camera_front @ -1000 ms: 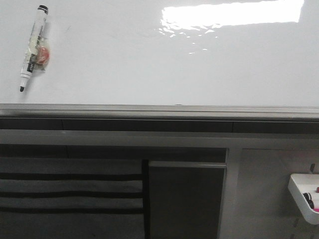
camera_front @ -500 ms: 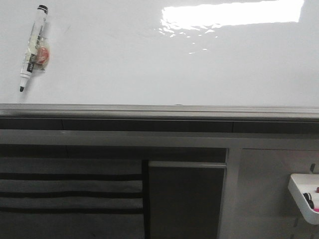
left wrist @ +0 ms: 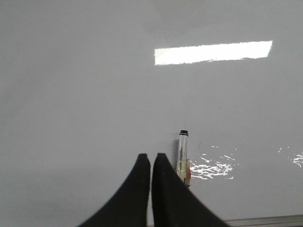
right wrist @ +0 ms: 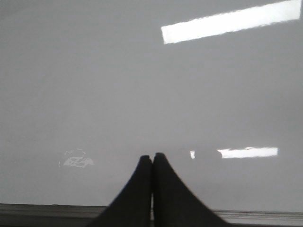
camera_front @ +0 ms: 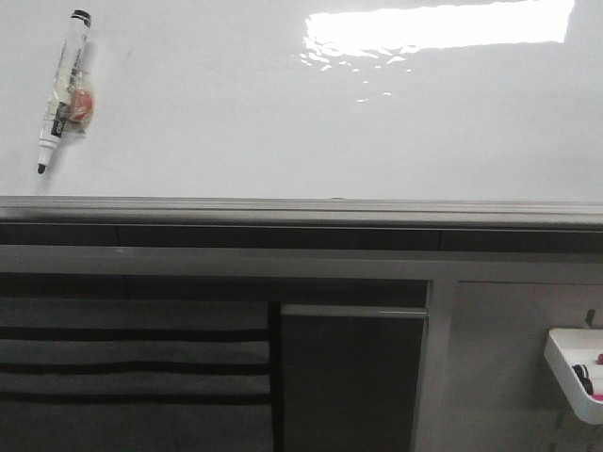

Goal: Write number 3 on whiteboard

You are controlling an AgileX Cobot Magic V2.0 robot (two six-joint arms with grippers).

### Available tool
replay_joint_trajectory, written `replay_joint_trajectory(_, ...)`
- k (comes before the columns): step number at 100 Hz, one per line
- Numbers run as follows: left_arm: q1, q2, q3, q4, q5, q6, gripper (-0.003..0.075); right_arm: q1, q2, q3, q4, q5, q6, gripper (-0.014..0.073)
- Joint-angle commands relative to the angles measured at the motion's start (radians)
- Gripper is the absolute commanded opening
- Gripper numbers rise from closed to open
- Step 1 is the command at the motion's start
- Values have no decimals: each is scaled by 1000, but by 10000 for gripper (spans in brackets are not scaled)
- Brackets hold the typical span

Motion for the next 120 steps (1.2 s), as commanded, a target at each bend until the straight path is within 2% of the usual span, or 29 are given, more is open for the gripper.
replay_joint_trajectory(1, 0, 22, -16, -13, -64, -10, -18, 0, 23, -34, 4, -71, -9, -67)
replay_joint_trajectory(62, 2, 22, 16, -6, -94, -10, -14, 0, 23, -34, 4, -61, -9, -54)
replay_joint_trajectory(68, 2, 22, 16, 16, -99, -10, 10, 0, 23, -34, 4, -54, -9, -4)
replay_joint_trajectory(75, 2, 22, 16, 51, -89, -10, 94, 0, 23, -34, 4, -42, -9, 99)
replay_joint_trajectory(79, 2, 22, 16, 66, -77, -10, 154, 0, 23, -34, 4, -37, -9, 180)
replay_joint_trajectory(80, 2, 22, 16, 72, -73, -10, 195, 0, 23, -34, 4, -34, -9, 195)
replay_joint_trajectory(81, 2, 22, 16, 74, -72, -10, 195, 0, 23, -34, 4, -34, -9, 209)
replay_joint_trajectory(87, 2, 22, 16, 82, -61, -10, 339, 0, 23, -34, 4, -23, -9, 341)
replay_joint_trajectory(94, 2, 22, 16, 82, -60, -10, 445, 0, 23, -34, 4, -21, -9, 461)
replay_joint_trajectory(102, 2, 22, 16, 82, -60, -10, 479, 0, 23, -34, 4, -21, -9, 531)
replay_joint_trajectory(120, 2, 22, 16, 82, -60, -10, 456, 0, 23, -34, 4, -23, -9, 530)
